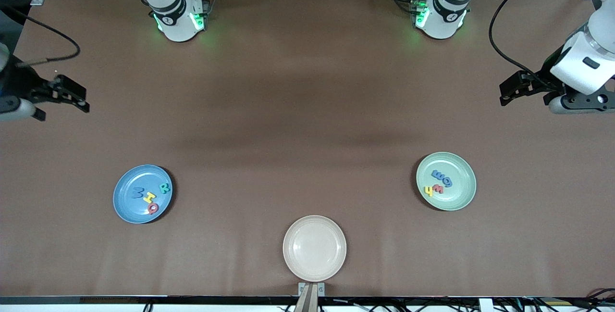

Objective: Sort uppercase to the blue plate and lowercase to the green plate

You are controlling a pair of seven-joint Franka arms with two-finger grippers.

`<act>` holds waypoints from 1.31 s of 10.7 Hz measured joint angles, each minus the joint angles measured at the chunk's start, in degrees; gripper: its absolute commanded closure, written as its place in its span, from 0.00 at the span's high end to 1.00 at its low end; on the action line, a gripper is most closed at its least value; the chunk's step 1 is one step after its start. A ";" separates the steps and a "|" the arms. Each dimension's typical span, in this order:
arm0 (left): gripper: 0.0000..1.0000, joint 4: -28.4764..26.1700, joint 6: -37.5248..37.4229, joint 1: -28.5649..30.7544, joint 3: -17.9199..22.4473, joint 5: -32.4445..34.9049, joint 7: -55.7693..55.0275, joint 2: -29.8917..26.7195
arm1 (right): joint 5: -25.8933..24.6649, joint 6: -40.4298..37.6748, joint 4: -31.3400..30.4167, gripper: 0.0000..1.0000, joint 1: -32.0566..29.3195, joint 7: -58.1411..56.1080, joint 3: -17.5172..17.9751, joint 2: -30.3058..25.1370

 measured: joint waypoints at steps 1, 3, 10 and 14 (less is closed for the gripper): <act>1.00 0.21 0.00 0.01 0.00 0.00 0.00 0.00 | -0.08 -2.04 1.11 1.00 -1.13 0.02 0.20 -0.43; 1.00 0.32 0.00 0.06 0.05 0.00 0.00 0.00 | -2.07 -3.85 1.83 1.00 -4.54 -0.03 1.84 -1.27; 1.00 0.95 0.00 0.10 0.15 0.00 0.00 0.00 | -3.23 -6.24 2.19 1.00 -5.47 0.78 3.22 -1.45; 1.00 1.11 0.00 0.10 0.16 0.00 0.00 0.00 | -2.63 -5.88 2.42 1.00 -5.75 1.08 3.17 -1.45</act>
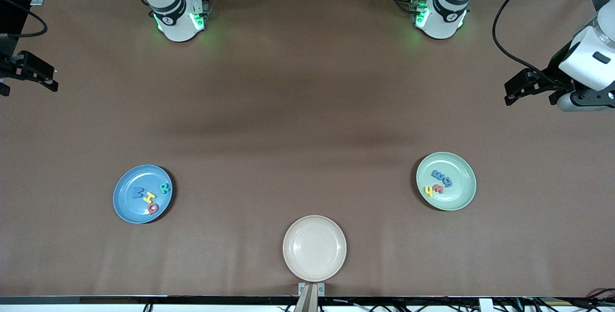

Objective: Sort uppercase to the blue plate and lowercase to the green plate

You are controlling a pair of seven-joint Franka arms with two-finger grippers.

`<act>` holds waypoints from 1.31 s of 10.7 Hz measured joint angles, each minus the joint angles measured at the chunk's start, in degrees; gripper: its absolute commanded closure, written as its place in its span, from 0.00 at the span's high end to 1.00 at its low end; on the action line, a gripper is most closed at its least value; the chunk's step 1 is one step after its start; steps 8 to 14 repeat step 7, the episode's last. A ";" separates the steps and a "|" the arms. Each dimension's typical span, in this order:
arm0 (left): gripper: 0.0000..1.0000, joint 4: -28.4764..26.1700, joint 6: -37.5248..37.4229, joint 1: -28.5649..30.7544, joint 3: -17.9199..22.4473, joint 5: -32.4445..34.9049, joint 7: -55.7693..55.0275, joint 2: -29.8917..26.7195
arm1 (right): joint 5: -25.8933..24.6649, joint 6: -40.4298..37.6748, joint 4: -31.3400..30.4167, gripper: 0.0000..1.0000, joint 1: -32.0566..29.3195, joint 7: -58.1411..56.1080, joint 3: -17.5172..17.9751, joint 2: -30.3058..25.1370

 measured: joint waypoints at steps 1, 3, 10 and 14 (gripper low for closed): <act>1.00 0.17 0.01 0.00 0.00 0.00 0.00 0.00 | 1.19 0.37 0.02 1.00 -0.19 1.17 -0.08 0.00; 1.00 1.56 0.00 0.00 0.01 0.00 0.00 -0.08 | 2.57 0.45 0.06 1.00 -0.49 3.69 -0.12 0.00; 1.00 2.34 -1.20 -0.13 -0.41 0.00 0.00 -0.58 | 2.62 0.17 0.07 1.00 -0.82 4.25 -0.18 0.00; 1.00 2.34 -1.20 -0.13 -0.41 0.00 0.00 -0.58 | 2.62 0.17 0.07 1.00 -0.82 4.25 -0.18 0.00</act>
